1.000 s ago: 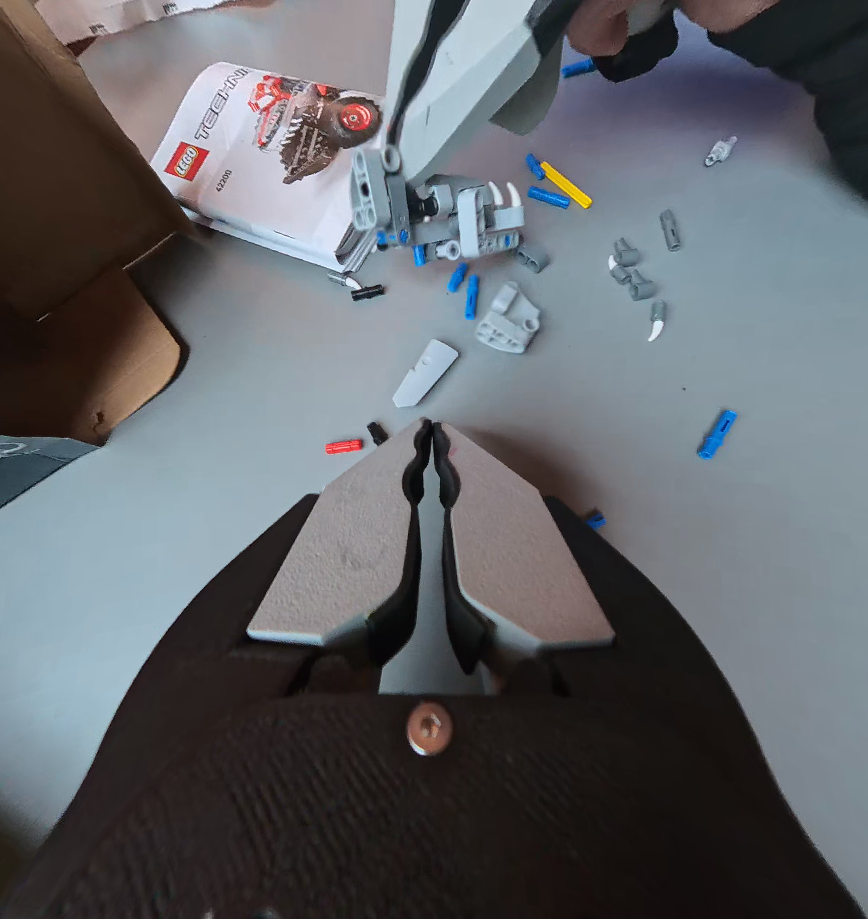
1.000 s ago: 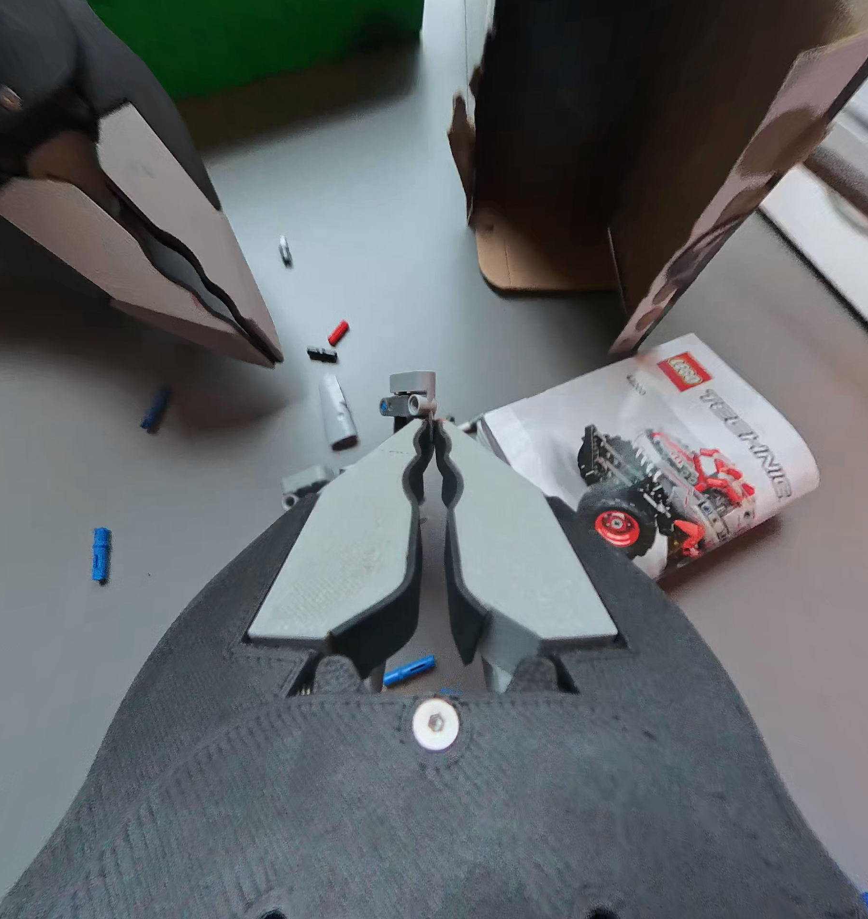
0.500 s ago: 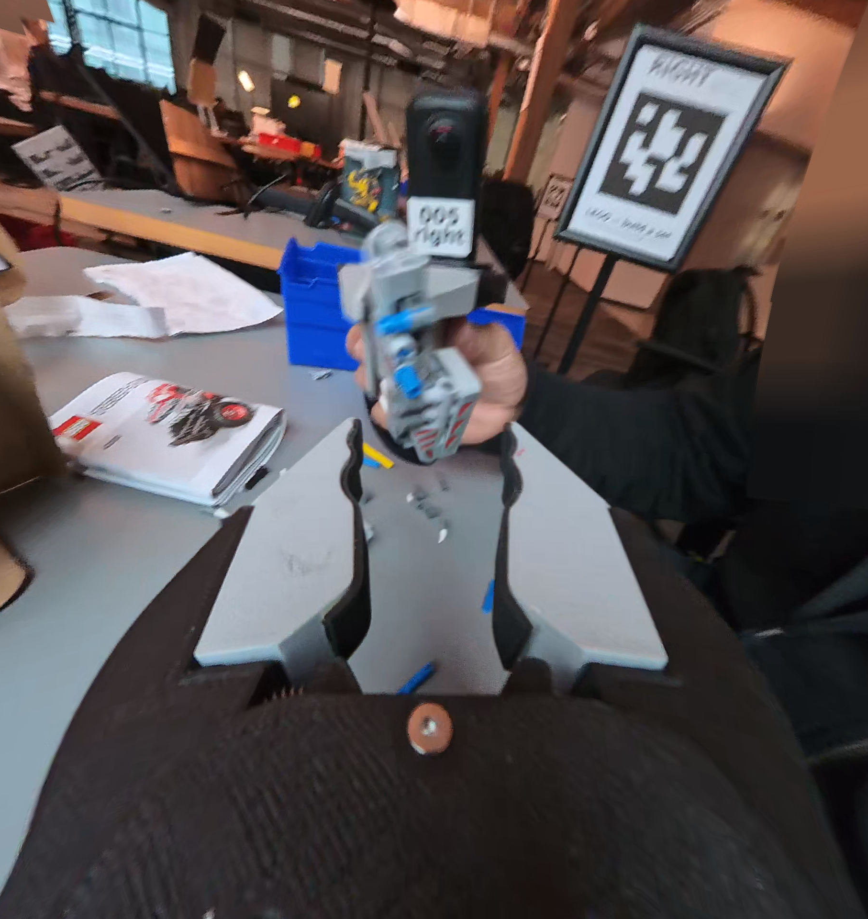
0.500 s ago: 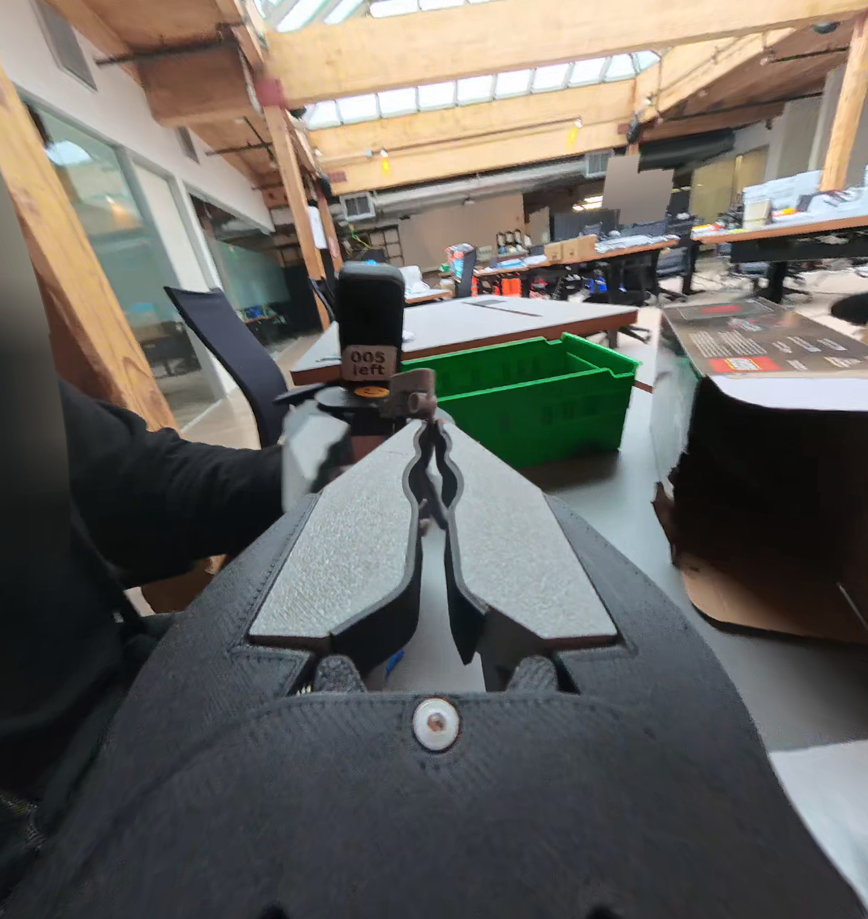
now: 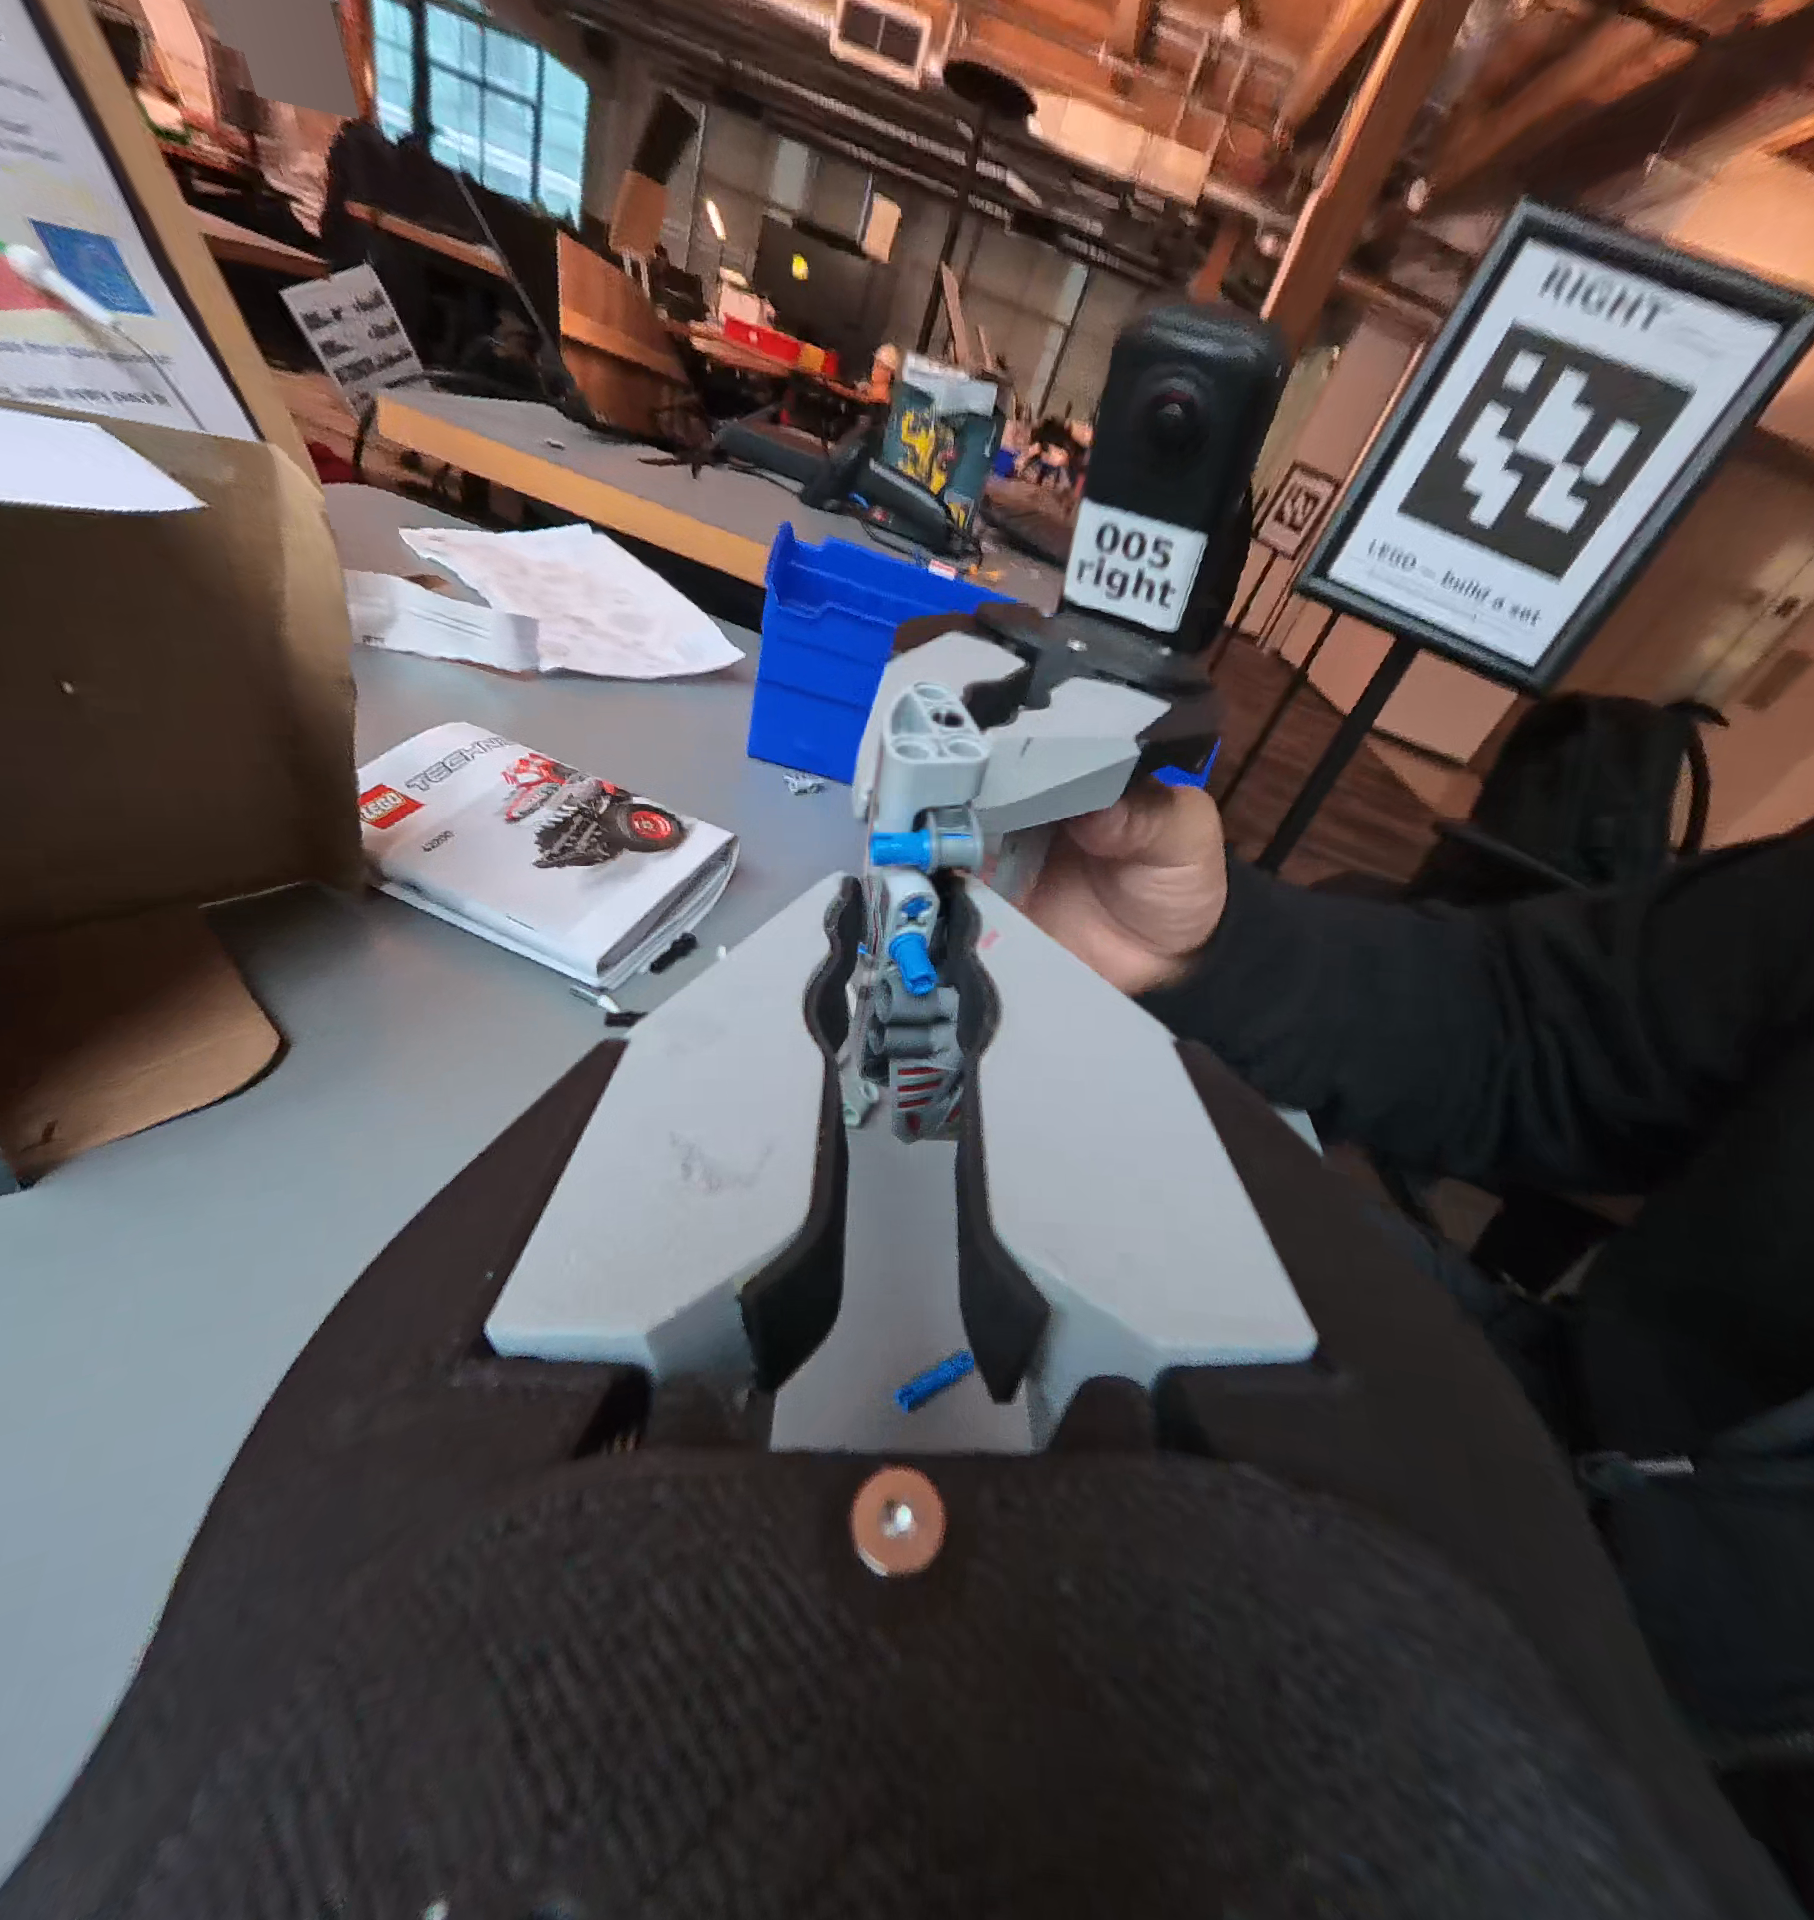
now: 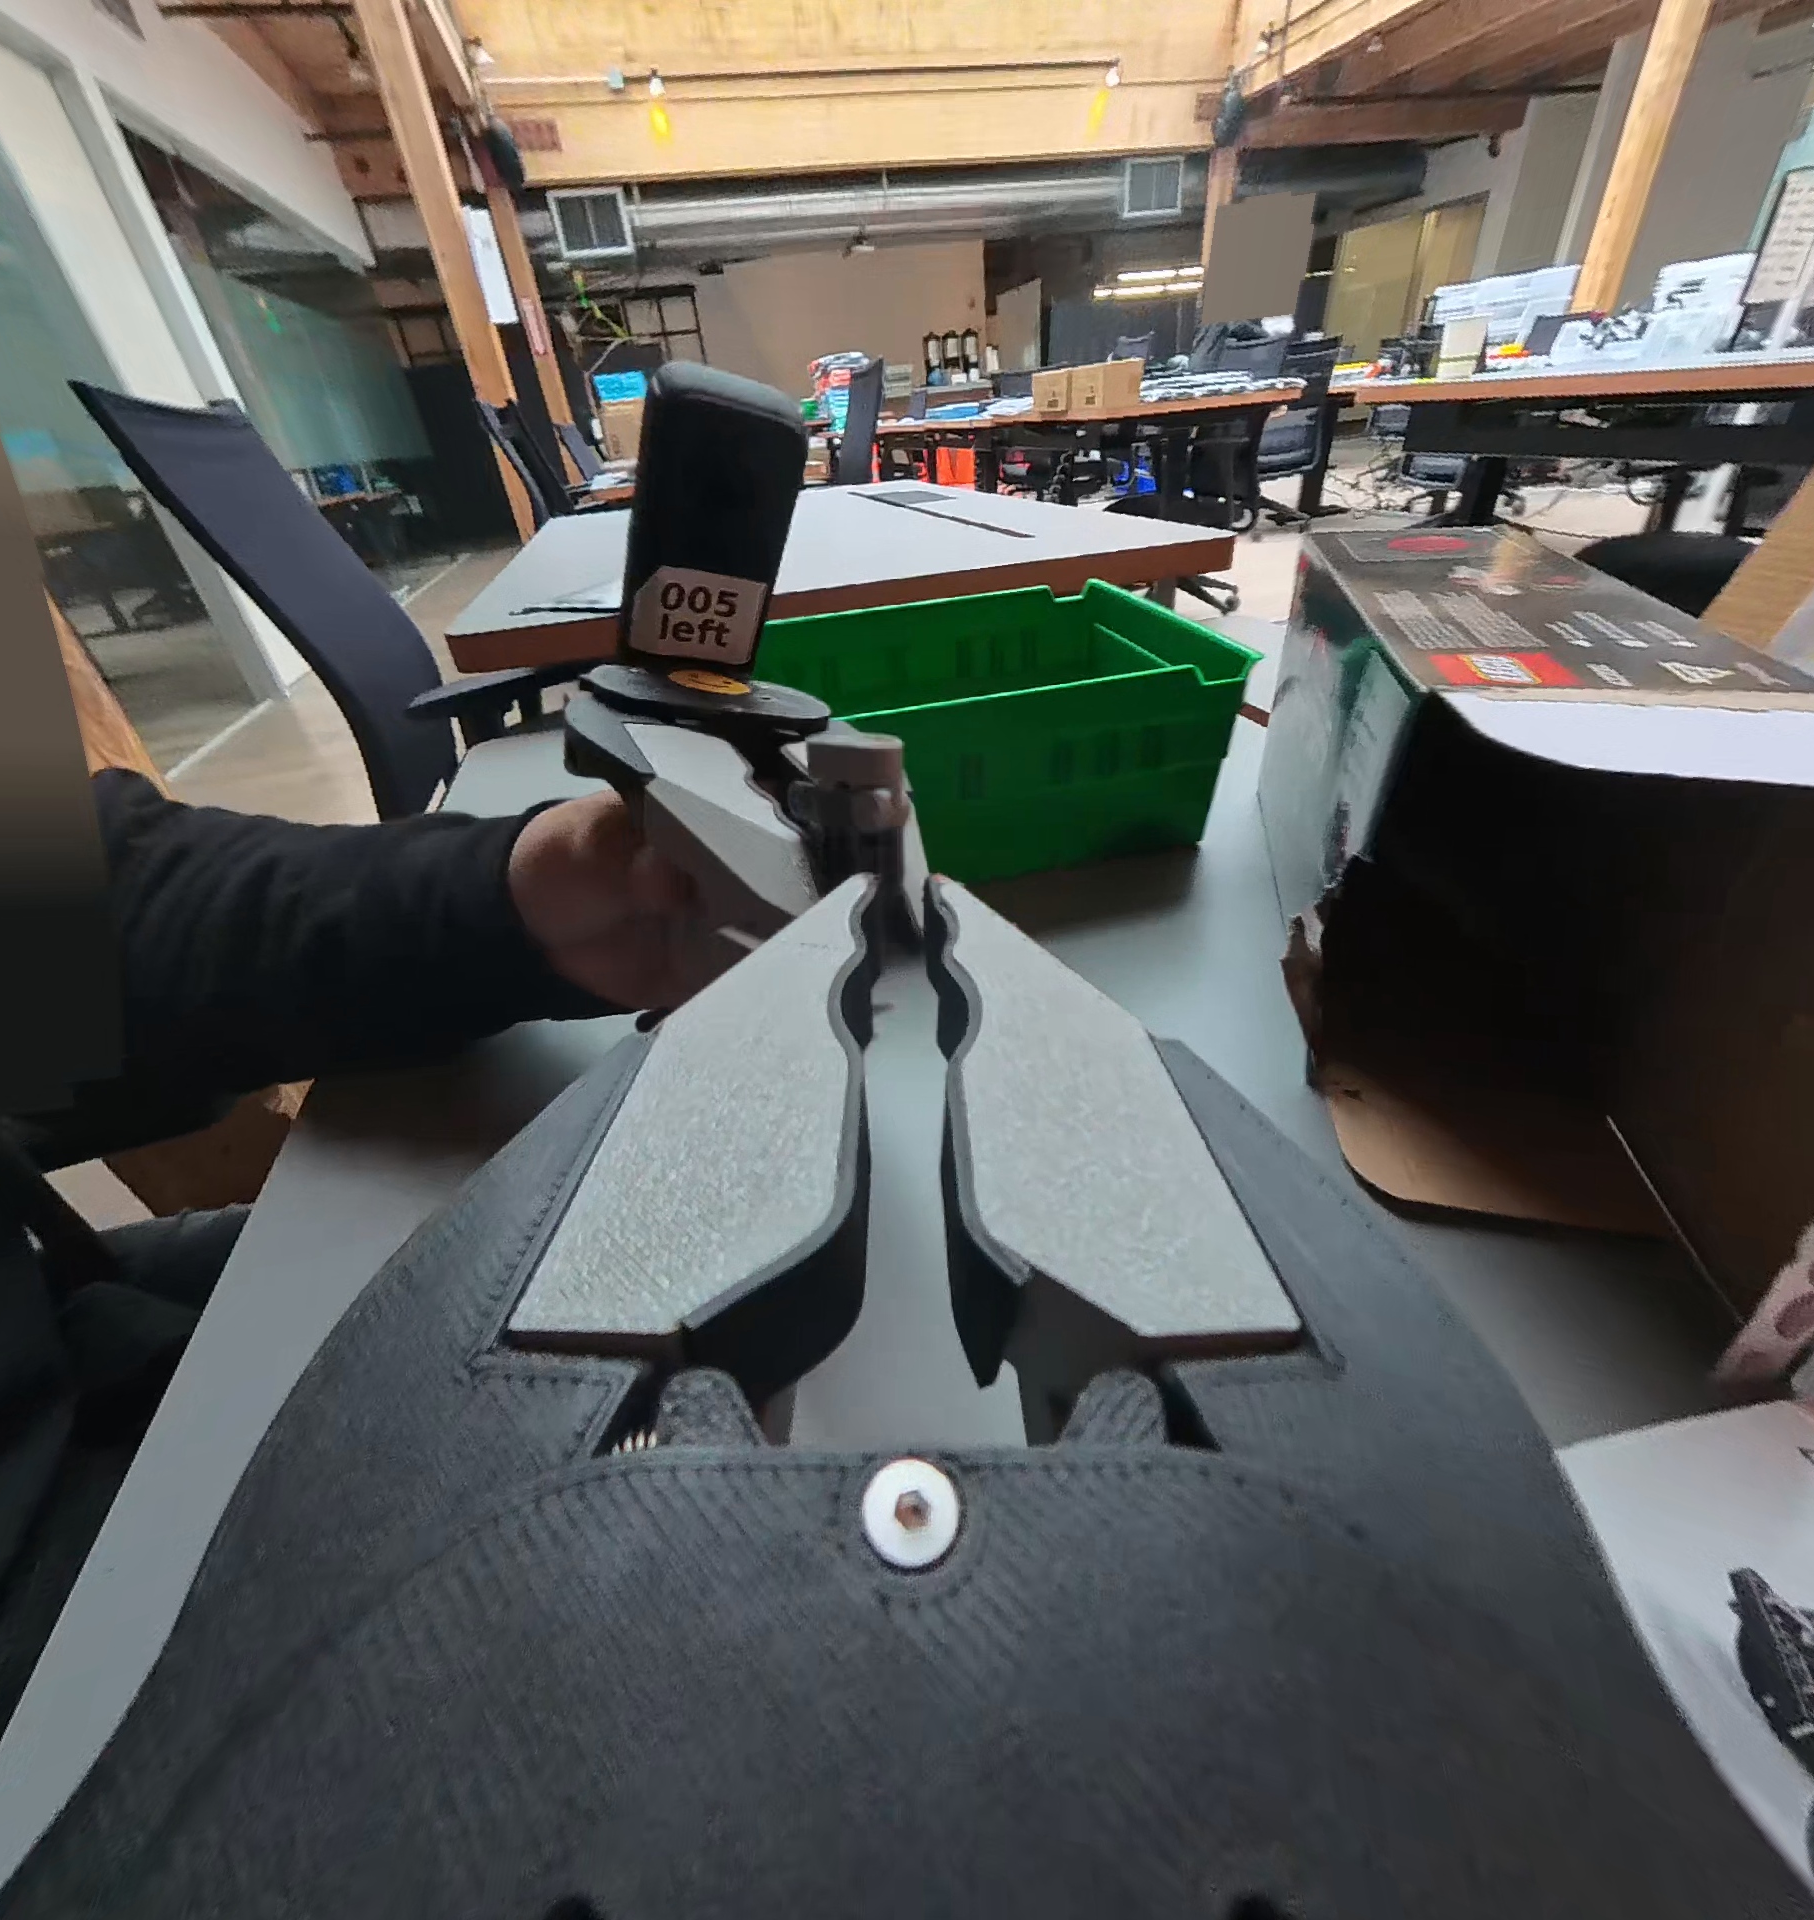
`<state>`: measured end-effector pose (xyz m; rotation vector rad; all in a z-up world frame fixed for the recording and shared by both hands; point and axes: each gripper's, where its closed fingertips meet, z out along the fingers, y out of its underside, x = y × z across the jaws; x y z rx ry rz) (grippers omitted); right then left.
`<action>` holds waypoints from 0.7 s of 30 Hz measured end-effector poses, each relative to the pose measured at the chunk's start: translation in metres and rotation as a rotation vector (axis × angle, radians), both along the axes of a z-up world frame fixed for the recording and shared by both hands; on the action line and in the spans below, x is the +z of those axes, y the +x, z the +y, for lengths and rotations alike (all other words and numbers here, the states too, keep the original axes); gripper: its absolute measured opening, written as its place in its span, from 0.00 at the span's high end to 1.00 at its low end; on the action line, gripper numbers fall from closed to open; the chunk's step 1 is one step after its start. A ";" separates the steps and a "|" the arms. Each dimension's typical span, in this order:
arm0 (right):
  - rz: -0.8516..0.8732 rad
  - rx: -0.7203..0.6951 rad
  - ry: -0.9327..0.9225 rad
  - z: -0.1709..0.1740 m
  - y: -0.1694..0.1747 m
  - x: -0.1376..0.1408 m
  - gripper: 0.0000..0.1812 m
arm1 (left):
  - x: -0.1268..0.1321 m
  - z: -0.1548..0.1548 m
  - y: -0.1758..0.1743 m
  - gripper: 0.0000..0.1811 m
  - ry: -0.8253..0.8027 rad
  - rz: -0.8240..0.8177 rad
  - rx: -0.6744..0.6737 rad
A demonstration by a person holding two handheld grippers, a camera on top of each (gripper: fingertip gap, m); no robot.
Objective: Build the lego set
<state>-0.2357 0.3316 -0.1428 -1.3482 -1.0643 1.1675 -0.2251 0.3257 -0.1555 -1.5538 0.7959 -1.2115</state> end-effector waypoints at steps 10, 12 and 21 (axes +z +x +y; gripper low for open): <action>-0.096 -0.069 0.078 0.009 0.002 -0.008 0.91 | -0.026 0.009 -0.003 0.92 -0.212 0.016 -0.009; -0.221 -0.122 0.240 0.011 0.003 -0.017 0.92 | -0.031 0.003 0.002 0.92 -0.272 0.018 -0.061; -0.359 0.032 0.301 -0.012 0.002 -0.042 0.93 | -0.066 -0.012 0.007 0.92 -0.234 0.294 -0.109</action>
